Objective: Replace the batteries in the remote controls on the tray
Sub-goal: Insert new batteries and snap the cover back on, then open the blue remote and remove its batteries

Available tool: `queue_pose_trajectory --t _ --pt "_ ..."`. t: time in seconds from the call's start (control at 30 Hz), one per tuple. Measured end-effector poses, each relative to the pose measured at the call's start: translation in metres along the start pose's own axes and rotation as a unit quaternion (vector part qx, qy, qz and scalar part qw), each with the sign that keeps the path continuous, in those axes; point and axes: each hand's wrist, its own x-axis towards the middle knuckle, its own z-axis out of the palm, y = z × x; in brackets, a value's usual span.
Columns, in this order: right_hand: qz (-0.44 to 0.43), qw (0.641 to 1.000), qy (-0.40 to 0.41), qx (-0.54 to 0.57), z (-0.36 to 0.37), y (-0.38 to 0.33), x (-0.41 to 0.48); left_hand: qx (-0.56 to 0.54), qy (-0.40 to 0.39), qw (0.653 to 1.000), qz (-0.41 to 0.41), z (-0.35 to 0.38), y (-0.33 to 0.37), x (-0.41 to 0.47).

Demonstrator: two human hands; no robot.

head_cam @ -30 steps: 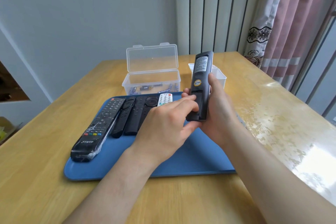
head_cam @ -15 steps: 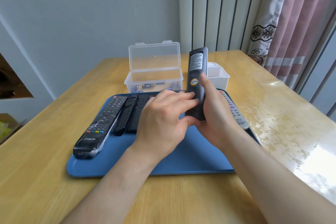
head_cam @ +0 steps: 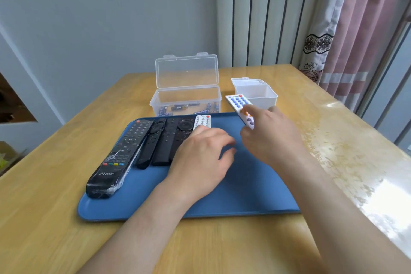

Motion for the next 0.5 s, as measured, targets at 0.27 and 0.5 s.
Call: queue_pose_trajectory --t 0.27,0.5 --pt "0.034 0.998 -0.049 -0.033 0.015 0.005 0.004 0.024 -0.056 0.998 0.003 0.007 0.009 0.001" --pt "0.029 0.998 -0.057 0.009 0.006 0.025 0.016 -0.003 -0.16 0.987 -0.012 0.014 0.032 0.017"
